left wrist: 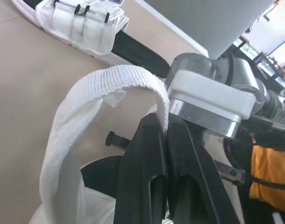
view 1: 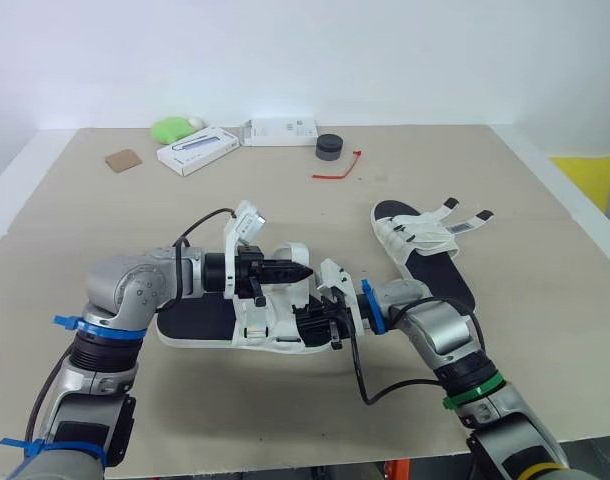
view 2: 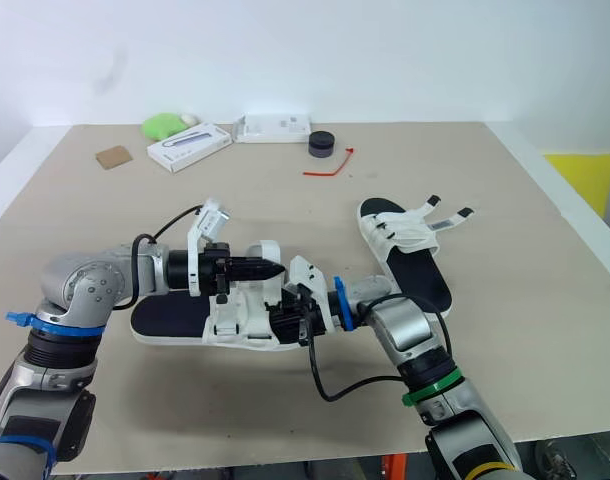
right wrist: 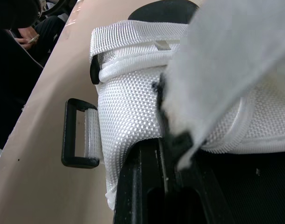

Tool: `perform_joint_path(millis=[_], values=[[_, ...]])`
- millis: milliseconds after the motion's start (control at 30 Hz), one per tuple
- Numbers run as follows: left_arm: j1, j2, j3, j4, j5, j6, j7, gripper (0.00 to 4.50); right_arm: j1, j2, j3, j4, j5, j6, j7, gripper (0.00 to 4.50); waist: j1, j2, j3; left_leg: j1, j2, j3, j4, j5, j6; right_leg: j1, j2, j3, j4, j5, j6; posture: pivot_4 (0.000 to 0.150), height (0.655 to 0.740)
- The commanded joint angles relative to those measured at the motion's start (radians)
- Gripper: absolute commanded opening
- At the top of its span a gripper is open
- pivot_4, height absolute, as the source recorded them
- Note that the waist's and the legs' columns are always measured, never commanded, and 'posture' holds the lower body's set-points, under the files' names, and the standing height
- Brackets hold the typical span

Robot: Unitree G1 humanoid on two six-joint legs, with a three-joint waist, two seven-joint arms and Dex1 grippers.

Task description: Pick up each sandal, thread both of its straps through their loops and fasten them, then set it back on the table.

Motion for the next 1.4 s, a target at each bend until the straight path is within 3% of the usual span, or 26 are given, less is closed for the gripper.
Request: perform_joint_path(millis=[33, 267, 433, 600, 867, 1167, 1400], values=[[0.004, 0.013, 0.035, -0.027, -0.05, 0.065, 0.014, 0.06, 0.046, -0.007, 0.045, 0.066, -0.041, 0.034, -0.038, 0.0, 0.0, 0.0, 0.0, 0.0, 0.0, 0.0, 0.0, 0.0, 0.0, 0.0, 0.0, 0.0, 0.0, 0.0, 0.0, 0.15, 0.74], [-0.011, -0.041, 0.14, 0.0, -0.196, 0.284, 0.106, 0.06, 0.047, -0.007, 0.047, 0.068, -0.041, 0.034, -0.037, 0.0, 0.0, 0.0, 0.0, 0.0, 0.0, 0.0, 0.0, 0.0, 0.0, 0.0, 0.0, 0.0, 0.0, 0.0, 0.0, 0.15, 0.74], [-0.067, -0.11, 0.287, 0.126, -0.294, 0.448, 0.214, 0.06, 0.048, -0.005, 0.049, 0.068, -0.041, 0.035, -0.038, 0.0, 0.0, -0.001, 0.0, 0.0, 0.0, -0.001, 0.001, 0.0, 0.0, 0.0, 0.0, -0.001, 0.0, 0.0, 0.0, 0.15, 0.74], [-0.06, -0.083, 0.283, 0.177, -0.362, 0.453, 0.279, 0.06, 0.051, -0.003, 0.052, 0.065, -0.042, 0.037, -0.039, 0.0, 0.0, -0.001, 0.0, 0.0, 0.0, -0.001, 0.0, 0.0, 0.0, 0.0, 0.0, -0.001, 0.0, 0.0, 0.0, 0.15, 0.74], [0.014, -0.067, 0.218, 0.09, -0.334, 0.453, 0.298, 0.06, 0.055, -0.004, 0.053, 0.06, -0.043, 0.038, -0.041, 0.0, 0.0, -0.001, 0.0, 0.0, 0.0, -0.001, 0.0, 0.0, -0.001, 0.0, 0.0, -0.001, 0.0, 0.001, 0.0, 0.15, 0.74], [-0.089, -0.117, 0.303, 0.332, -0.557, 0.453, 0.501, 0.06, 0.056, -0.002, 0.053, 0.059, -0.042, 0.037, -0.044, 0.0, 0.001, -0.002, 0.0, 0.0, 0.0, -0.001, 0.0, 0.001, -0.001, 0.001, 0.0, -0.001, 0.0, 0.001, 0.0, 0.15, 0.74], [-0.049, -0.05, 0.237, 0.351, -0.691, 0.453, 0.606, 0.06, 0.057, 0.002, 0.056, 0.06, -0.043, 0.037, -0.046, 0.0, -0.001, -0.002, 0.0, 0.0, 0.0, -0.001, 0.0, 0.0, -0.001, 0.0, 0.0, 0.0, 0.0, 0.001, 0.0, 0.15, 0.74]])
